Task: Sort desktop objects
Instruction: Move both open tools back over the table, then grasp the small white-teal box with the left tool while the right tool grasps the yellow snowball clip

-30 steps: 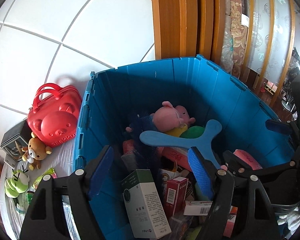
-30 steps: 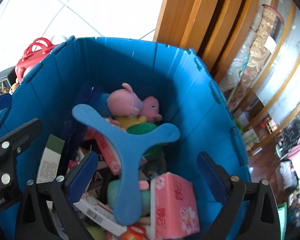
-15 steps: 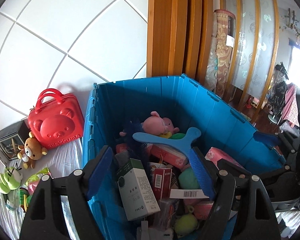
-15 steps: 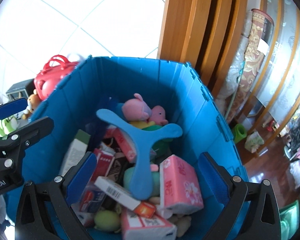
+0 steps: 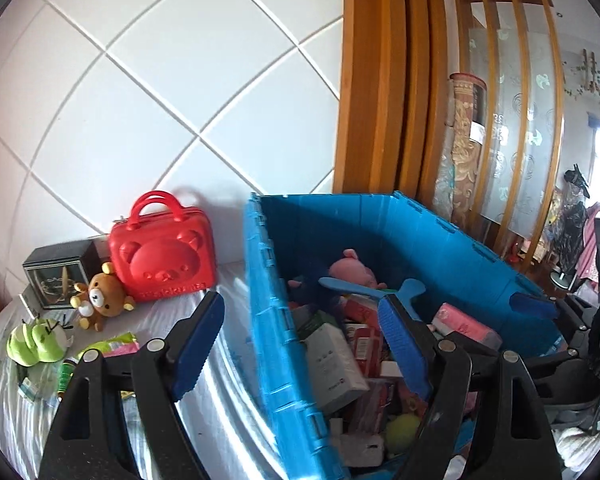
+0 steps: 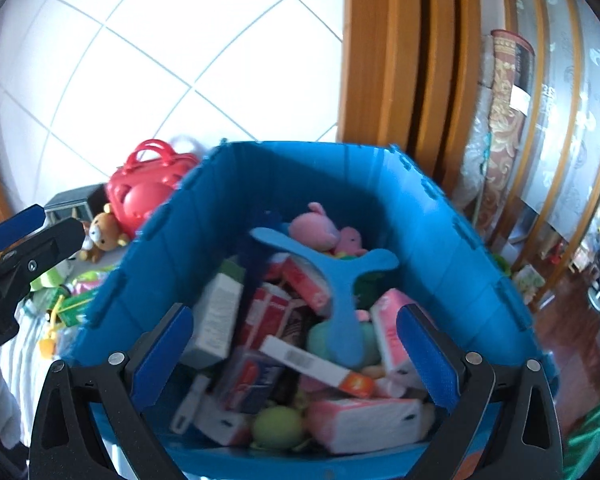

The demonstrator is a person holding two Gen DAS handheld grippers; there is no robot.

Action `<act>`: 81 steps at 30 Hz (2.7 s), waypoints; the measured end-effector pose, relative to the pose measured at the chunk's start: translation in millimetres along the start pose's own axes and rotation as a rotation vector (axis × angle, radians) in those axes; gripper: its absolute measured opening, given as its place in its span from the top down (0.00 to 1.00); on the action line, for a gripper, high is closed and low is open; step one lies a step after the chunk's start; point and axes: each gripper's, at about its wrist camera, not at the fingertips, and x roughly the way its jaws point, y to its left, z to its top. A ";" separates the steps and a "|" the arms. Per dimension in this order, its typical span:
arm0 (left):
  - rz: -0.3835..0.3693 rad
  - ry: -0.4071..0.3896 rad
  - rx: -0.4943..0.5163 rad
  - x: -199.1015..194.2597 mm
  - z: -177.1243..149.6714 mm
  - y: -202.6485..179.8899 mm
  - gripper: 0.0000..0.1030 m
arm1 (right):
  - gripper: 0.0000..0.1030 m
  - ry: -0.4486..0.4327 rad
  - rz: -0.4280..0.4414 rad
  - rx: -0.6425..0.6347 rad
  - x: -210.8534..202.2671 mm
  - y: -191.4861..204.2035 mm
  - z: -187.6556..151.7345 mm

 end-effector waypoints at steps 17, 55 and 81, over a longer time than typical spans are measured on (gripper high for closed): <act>0.173 0.064 -0.106 -36.0 -60.5 190.7 0.23 | 0.00 -0.090 0.115 -0.028 0.3 165.2 10.3; 0.407 0.559 -0.345 101.5 -292.4 605.8 0.61 | 0.00 0.541 0.314 -0.050 245.9 468.6 -90.7; 0.374 0.523 -0.356 34.5 -309.9 526.9 0.61 | 0.60 0.696 0.401 -0.149 292.5 580.0 -137.4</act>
